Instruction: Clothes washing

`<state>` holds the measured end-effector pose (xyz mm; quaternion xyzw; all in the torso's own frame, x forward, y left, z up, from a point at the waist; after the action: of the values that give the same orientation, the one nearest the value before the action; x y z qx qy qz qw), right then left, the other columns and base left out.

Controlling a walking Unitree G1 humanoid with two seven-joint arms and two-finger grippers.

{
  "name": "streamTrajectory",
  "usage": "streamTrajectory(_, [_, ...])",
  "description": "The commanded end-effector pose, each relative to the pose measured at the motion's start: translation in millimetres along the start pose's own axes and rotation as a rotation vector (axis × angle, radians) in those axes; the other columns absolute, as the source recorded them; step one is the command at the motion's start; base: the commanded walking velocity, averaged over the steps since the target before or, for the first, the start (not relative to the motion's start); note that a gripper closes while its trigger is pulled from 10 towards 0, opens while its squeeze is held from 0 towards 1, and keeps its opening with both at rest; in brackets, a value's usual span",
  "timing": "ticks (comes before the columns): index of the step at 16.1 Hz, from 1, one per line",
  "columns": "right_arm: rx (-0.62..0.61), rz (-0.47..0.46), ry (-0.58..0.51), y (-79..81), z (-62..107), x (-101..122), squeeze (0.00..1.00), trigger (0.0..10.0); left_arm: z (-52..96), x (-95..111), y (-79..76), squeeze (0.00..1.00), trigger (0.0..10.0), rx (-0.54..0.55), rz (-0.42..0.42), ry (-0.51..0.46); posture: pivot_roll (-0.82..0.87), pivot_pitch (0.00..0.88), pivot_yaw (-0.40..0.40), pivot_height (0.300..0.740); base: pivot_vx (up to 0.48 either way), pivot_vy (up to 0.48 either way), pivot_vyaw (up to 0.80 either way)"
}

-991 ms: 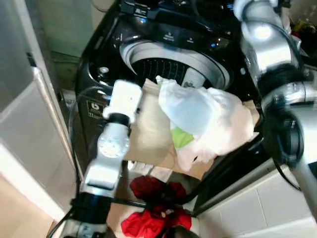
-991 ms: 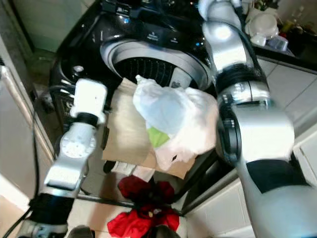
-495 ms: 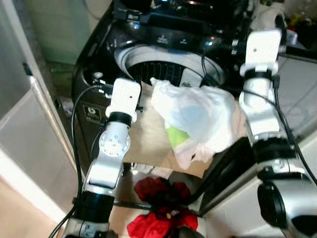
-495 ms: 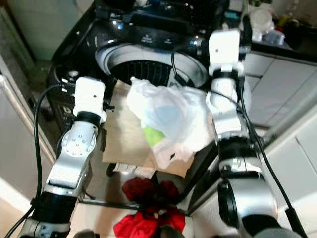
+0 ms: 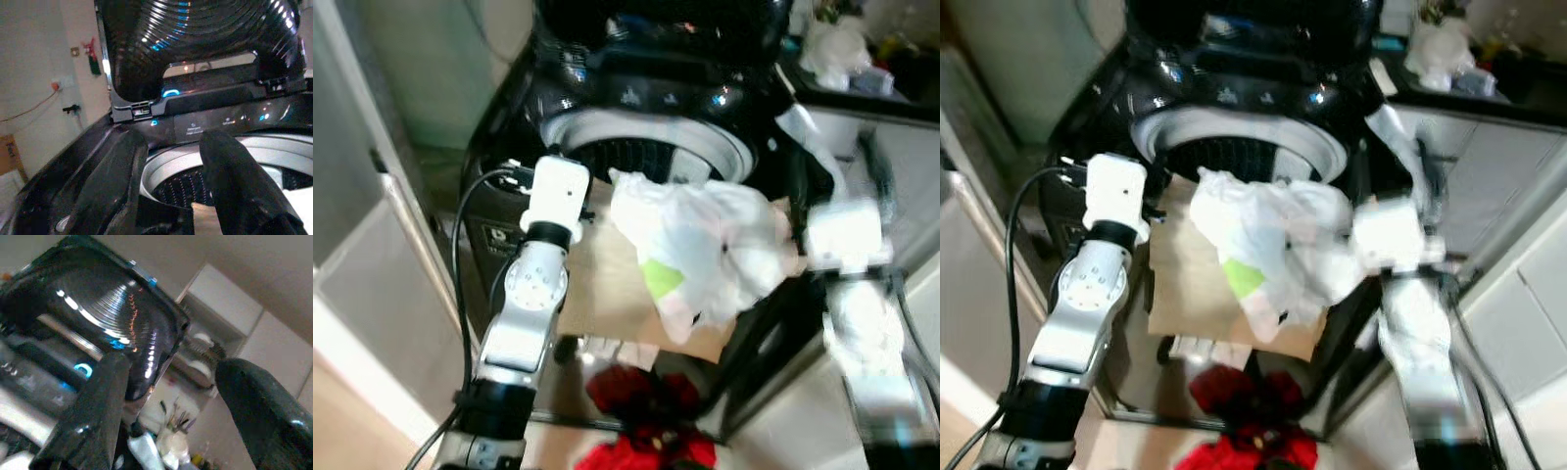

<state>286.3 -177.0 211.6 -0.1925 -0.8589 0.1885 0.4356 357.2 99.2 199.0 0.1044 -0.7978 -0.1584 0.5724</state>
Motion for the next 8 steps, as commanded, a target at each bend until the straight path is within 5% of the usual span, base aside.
streamTrajectory(1, [0.114,0.065,-0.032,8.2,23.7,5,0.00,10.0,0.4,1,-4.6,0.00,10.0,-0.030,-0.003,-0.004,0.00,0.000,-0.059,0.740,0.000,0.000,0.00])
streamTrajectory(3, [0.240,0.074,0.073,22.9,60.5,-18,0.00,10.0,0.6,6,-3.9,0.00,10.0,-0.048,0.032,-0.029,-0.01,0.000,-0.056,0.740,0.000,0.000,0.00])
streamTrajectory(6, [0.266,0.084,0.209,27.1,77.5,-51,0.00,10.0,12.8,0,10.1,0.00,10.0,-0.058,0.010,-0.027,0.00,0.000,-0.048,0.740,0.000,0.000,0.00])
streamTrajectory(8, [0.301,0.051,0.288,32.7,91.4,-69,0.00,10.0,35.7,2,8.6,0.00,10.0,-0.168,-0.004,-0.053,0.02,0.000,-0.050,0.740,0.000,0.000,0.00])
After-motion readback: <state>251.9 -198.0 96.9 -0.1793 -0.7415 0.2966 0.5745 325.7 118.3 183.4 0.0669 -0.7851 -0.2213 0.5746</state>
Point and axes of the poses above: a point about 5 cm out from each wrist's last joint towards the gripper, its own z axis pointing back from the gripper into the wrist, its own x axis along the axis of the wrist's last joint, y = z × x, the point moved 5 cm from there along -z, pointing out of the wrist towards the gripper, and after that the axes turned 7 degrees about -z, right-handed, at the moved point
